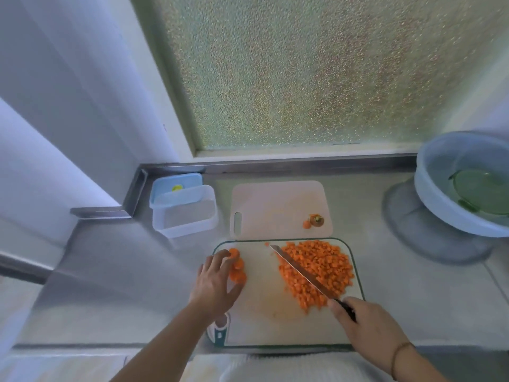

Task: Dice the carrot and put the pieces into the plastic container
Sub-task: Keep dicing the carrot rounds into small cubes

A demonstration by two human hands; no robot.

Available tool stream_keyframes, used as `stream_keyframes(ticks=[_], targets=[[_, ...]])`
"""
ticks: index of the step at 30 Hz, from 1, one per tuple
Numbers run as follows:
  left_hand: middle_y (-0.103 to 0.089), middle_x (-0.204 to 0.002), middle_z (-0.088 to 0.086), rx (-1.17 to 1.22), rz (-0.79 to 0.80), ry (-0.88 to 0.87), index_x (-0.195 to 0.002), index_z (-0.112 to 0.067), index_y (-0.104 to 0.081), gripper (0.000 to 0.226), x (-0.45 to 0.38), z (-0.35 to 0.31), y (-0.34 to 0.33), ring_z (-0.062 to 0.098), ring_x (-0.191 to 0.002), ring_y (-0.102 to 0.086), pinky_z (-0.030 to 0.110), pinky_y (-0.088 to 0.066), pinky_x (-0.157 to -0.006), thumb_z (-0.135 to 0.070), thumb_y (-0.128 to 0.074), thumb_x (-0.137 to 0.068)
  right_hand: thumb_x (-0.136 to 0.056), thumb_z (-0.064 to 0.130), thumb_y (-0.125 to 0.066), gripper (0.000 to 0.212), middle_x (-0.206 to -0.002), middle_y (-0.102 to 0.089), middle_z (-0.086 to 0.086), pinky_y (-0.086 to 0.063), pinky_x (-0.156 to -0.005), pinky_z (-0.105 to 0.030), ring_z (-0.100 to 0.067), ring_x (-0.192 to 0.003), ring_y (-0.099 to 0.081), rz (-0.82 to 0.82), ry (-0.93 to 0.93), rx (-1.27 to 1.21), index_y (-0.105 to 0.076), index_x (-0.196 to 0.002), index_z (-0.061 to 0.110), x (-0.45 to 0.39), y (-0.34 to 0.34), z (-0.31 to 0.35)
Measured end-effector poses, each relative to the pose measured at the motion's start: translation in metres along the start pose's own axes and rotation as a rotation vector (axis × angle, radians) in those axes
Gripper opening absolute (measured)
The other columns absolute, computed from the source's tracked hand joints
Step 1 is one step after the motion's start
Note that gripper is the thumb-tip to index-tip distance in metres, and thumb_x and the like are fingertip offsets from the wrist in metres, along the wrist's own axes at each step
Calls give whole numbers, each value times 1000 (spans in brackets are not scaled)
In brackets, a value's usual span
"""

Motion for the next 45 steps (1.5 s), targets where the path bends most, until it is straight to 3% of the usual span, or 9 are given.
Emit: stream_keyframes(ticks=[6,11,18,21,28,38,41,43,45], targets=[[-65,-112,1,-57,64,-56,-107,-22,-69,52,-9,-5,-4,28,-91,-65,41,-58,-75,-39,-91,-63,-67,82,-11,70,-58,-56,-1,-40,-54,-24,-14,-57,-56,-9,-12,-8,-50,-68,24,-1,-7,9],[-66,-106,5,110,-28,62,-107,-17,-72,35,-18,7,-1,34,-88,-63,43,-53,-77,-38,-61,-81,-67,82,-12,67,-57,-55,0,-39,-53,-23,-12,-57,-55,4,-32,-24,-48,-65,25,2,-11,12],[-60,-119,-2,-241,176,158,-121,-22,-58,28,-50,-10,-1,25,-114,-50,34,-34,-92,-31,-50,-97,-67,83,-12,70,-60,-58,1,-41,-55,-24,-11,-60,-57,9,-51,3,-51,-68,25,2,-17,13],[-55,-120,1,-73,220,258,-129,-23,-57,34,-59,1,-2,26,-114,-53,35,-42,-95,-28,-52,-95,-66,88,-8,79,-64,-62,2,-47,-61,-25,-10,-63,-59,-11,-52,-3,-56,-73,25,3,-17,9],[-51,-98,0,120,301,384,-97,-21,-59,12,-60,20,-5,23,-86,-57,33,-52,-75,-18,-59,-85,-67,85,-13,73,-63,-62,1,-46,-60,-24,-11,-62,-60,-5,-68,-27,-56,-71,26,4,-17,11],[-59,-104,0,295,146,409,-109,-19,-69,22,-54,29,-1,26,-96,-63,31,-51,-78,-21,-64,-87,-75,77,-21,60,-58,-58,3,-44,-57,-23,-9,-59,-57,27,-78,-63,-54,-69,28,8,-20,11],[-61,-98,1,266,-80,252,-104,-13,-71,24,-47,26,15,28,-89,-62,34,-50,-74,-23,-73,-83,-78,71,-28,54,-51,-53,6,-39,-55,-26,-8,-52,-50,38,-109,-154,-50,-63,24,11,-24,11],[-65,-92,3,235,-218,-45,-96,-11,-71,24,-34,-2,23,27,-81,-61,34,-51,-74,-30,-69,-80,-78,68,-30,55,-46,-46,6,-36,-54,-30,-9,-48,-43,61,-153,-285,-45,-60,18,15,-30,11],[-66,-93,1,207,-187,-331,-98,-15,-70,25,-13,-39,10,23,-83,-61,33,-50,-79,-34,-65,-82,-82,63,-34,52,-44,-40,4,-32,-49,-27,-11,-42,-40,117,-222,-481,-41,-59,18,21,-41,15]])
Point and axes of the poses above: each hand's wrist, its own x-axis away from the middle knuckle, its own y-axis out of the back of the hand, z = x × y, the point moved 8 cm from there along -x, towards the middle knuckle
